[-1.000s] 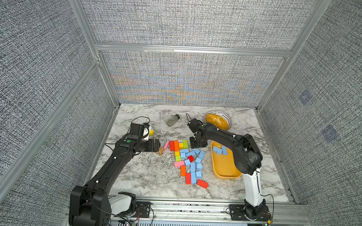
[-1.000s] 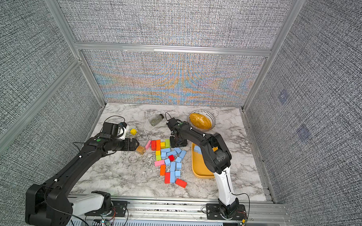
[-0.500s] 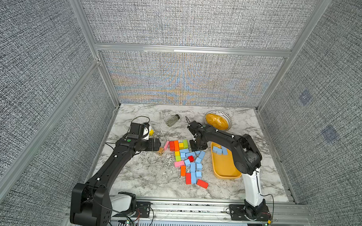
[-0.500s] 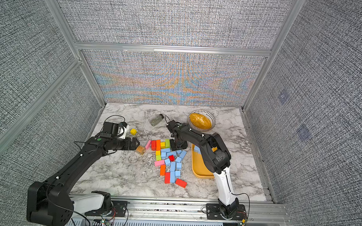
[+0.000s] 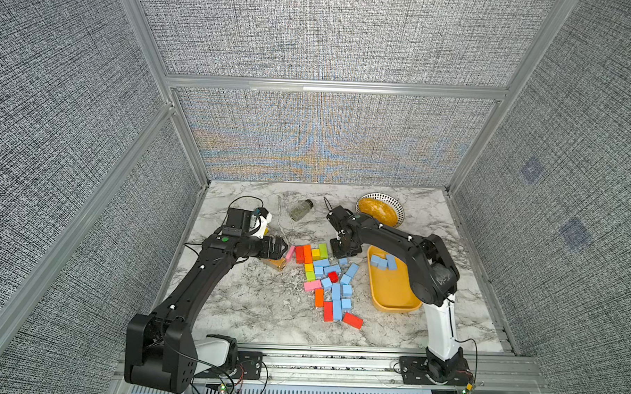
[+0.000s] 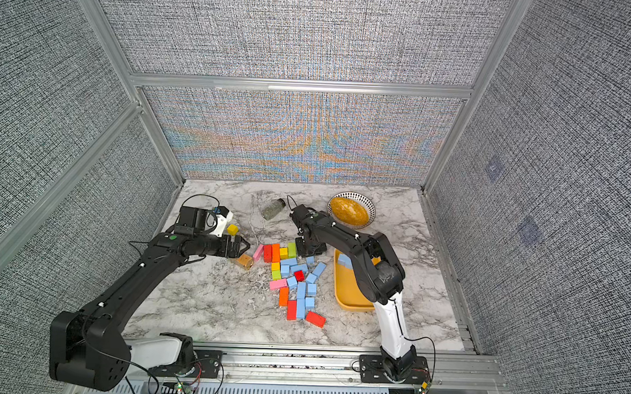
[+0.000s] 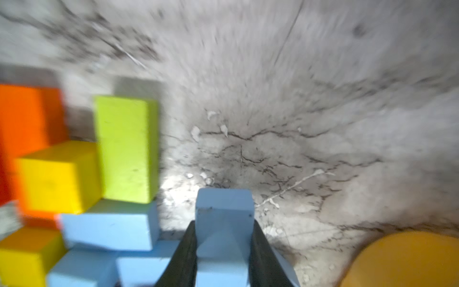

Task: Pick out the blue building blocks
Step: Pick up the building block from the center of the board, then place the building block in the storage box.

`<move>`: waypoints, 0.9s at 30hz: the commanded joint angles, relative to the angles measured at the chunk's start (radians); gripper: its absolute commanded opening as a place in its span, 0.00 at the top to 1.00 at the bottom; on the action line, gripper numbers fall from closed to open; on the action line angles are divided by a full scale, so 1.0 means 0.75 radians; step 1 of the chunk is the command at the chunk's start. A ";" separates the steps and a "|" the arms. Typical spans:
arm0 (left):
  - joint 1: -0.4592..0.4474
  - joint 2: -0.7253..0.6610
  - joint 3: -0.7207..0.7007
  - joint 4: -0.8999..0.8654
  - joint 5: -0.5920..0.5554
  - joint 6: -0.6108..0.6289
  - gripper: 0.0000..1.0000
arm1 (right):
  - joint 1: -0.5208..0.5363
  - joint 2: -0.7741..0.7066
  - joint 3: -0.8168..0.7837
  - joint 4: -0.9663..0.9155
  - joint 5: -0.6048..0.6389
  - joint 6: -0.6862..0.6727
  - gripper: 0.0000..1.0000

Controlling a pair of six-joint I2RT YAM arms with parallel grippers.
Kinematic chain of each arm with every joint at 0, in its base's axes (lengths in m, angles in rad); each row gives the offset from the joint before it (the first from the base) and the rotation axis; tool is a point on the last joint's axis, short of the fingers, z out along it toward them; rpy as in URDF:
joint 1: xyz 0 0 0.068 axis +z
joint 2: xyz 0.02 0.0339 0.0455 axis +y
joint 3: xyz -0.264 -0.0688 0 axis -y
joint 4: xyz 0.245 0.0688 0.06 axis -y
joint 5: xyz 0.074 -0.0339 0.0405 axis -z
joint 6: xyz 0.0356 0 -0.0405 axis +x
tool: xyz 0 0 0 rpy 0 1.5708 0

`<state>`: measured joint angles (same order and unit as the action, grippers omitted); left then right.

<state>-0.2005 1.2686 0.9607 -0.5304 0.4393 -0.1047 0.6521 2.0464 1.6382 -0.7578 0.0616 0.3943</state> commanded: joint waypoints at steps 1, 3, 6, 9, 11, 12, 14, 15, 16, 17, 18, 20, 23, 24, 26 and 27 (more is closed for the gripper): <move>-0.003 -0.001 0.021 0.081 0.173 0.055 0.04 | -0.004 -0.145 0.012 0.142 -0.056 -0.003 0.81; -0.016 -0.019 0.019 0.149 0.185 0.058 0.05 | -0.013 -0.230 -0.022 0.222 -0.125 0.008 0.83; -0.061 -0.031 0.027 0.234 0.183 0.068 0.05 | -0.022 -0.329 -0.090 0.291 -0.206 0.021 0.84; -0.140 -0.012 0.054 0.255 0.147 0.109 0.05 | -0.037 -0.411 -0.169 0.266 -0.181 0.042 0.84; -0.198 0.019 0.082 0.253 0.133 0.129 0.05 | -0.062 -0.474 -0.246 0.240 -0.153 0.053 0.84; -0.227 0.043 0.100 0.252 0.127 0.131 0.05 | -0.079 -0.514 -0.298 0.228 -0.140 0.059 0.84; -0.280 0.096 0.137 0.246 0.112 0.138 0.05 | -0.123 -0.592 -0.395 0.206 -0.120 0.070 0.84; -0.307 0.133 0.163 0.236 0.099 0.141 0.06 | -0.152 -0.638 -0.448 0.187 -0.107 0.080 0.84; -0.330 0.174 0.194 0.221 0.086 0.144 0.06 | -0.184 -0.685 -0.506 0.169 -0.086 0.097 0.84; -0.343 0.207 0.228 0.201 0.078 0.143 0.06 | -0.222 -0.717 -0.561 0.164 -0.085 0.105 0.84; -0.357 0.251 0.266 0.182 0.070 0.140 0.06 | -0.268 -0.760 -0.624 0.155 -0.096 0.112 0.84; -0.383 0.320 0.331 0.151 0.058 0.140 0.06 | -0.349 -0.822 -0.723 0.133 -0.084 0.118 0.84; -0.420 0.409 0.412 0.132 0.044 0.148 0.06 | -0.447 -0.861 -0.821 0.091 -0.008 0.059 0.84; -0.432 0.435 0.432 0.129 0.034 0.148 0.06 | -0.473 -0.850 -0.828 0.077 0.024 0.032 0.84; -0.457 0.476 0.467 0.125 0.024 0.148 0.06 | -0.510 -0.796 -0.810 0.034 0.062 -0.004 0.84; -0.470 0.498 0.486 0.122 0.022 0.150 0.05 | -0.518 -0.763 -0.797 0.021 0.083 -0.018 0.83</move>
<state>-0.5388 1.6192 1.2987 -0.4202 0.4728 -0.0071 0.2802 1.4429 1.0271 -0.6987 0.0536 0.4274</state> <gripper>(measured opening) 0.944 0.313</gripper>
